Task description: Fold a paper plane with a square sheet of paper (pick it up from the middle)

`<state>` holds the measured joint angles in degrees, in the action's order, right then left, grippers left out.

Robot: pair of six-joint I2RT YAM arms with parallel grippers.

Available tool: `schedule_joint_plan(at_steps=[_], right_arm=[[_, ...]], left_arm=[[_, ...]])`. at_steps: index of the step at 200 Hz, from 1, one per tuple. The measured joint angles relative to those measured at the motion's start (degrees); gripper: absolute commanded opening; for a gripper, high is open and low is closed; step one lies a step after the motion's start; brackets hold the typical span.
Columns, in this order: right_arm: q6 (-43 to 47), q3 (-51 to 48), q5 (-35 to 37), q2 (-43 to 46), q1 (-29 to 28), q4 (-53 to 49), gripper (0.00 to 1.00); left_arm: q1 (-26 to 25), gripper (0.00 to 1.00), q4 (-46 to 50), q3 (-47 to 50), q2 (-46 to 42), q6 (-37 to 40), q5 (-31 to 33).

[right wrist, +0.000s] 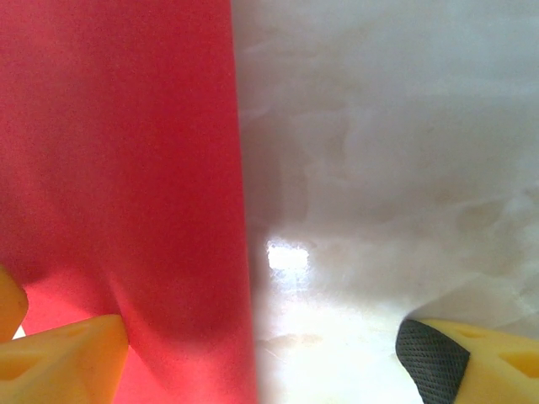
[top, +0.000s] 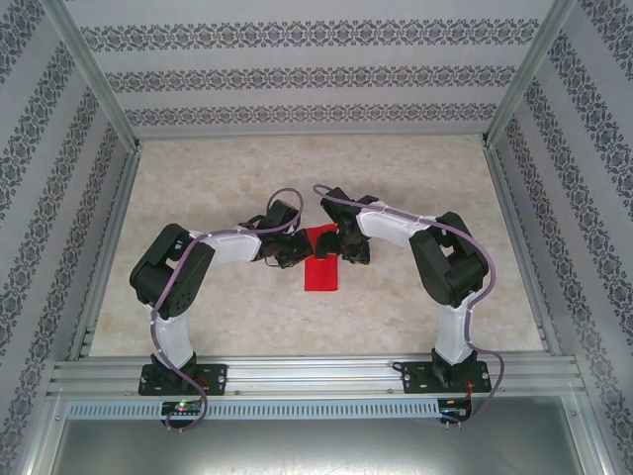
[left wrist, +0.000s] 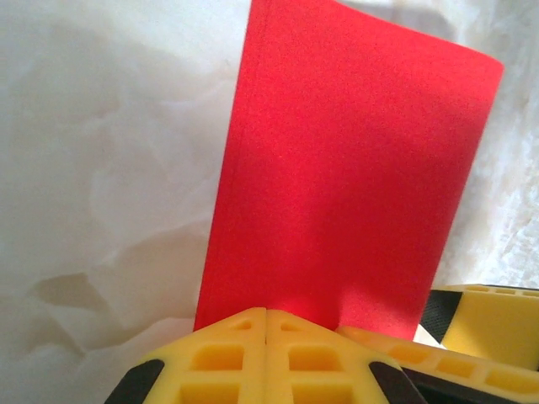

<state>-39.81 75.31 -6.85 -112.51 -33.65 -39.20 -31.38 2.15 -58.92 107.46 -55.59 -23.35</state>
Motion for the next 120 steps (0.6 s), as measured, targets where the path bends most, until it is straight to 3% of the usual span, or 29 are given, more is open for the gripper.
schedule_joint_plan(at_steps=[120], right_arm=[[-0.3,-3.9,-2.1,4.7,0.2,4.5,0.91]], left_arm=[[0.0,0.0,0.5,-0.2,0.9,0.0,0.1]])
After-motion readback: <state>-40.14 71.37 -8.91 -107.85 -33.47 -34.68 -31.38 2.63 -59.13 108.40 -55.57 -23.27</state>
